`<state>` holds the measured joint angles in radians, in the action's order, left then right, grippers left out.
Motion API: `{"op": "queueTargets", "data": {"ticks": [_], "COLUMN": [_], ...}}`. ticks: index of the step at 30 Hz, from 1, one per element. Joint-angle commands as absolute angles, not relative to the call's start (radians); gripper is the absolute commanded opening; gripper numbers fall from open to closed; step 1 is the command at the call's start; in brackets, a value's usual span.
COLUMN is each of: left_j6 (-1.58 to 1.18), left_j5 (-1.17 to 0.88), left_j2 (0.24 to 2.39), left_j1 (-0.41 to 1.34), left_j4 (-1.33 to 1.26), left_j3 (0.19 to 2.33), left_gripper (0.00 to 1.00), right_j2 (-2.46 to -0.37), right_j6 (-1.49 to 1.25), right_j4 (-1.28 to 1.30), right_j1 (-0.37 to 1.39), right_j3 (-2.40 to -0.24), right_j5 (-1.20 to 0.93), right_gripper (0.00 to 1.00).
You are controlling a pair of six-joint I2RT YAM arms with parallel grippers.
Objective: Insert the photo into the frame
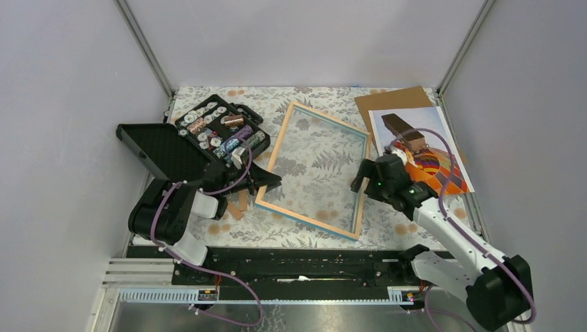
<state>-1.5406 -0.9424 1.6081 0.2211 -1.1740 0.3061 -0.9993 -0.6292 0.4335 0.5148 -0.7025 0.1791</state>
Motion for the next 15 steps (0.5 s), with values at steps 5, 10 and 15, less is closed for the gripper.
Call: {"op": "queueTargets", "data": {"ticks": [5, 10, 15], "left_j6": [-1.451, -1.579, -1.626], "left_j5": [-0.958, -0.984, -0.996], "left_j2": [1.531, 1.54, 1.533], "left_j1": [0.209, 0.205, 0.204], "left_j4": [-1.008, -1.143, -1.181], "left_j3": [0.365, 0.345, 0.344], "left_gripper": [0.34, 0.34, 0.34], "right_j2": [-1.035, -1.102, -1.144], "right_j6": [-0.899, -0.997, -1.088], "right_j4": [-0.006, -0.268, -0.516], "right_j1": [0.163, 0.15, 0.15], "right_j3": [-0.449, -0.317, -0.203], "right_j5": [-0.381, -0.499, -0.543], "right_gripper": [1.0, 1.0, 1.0]}}
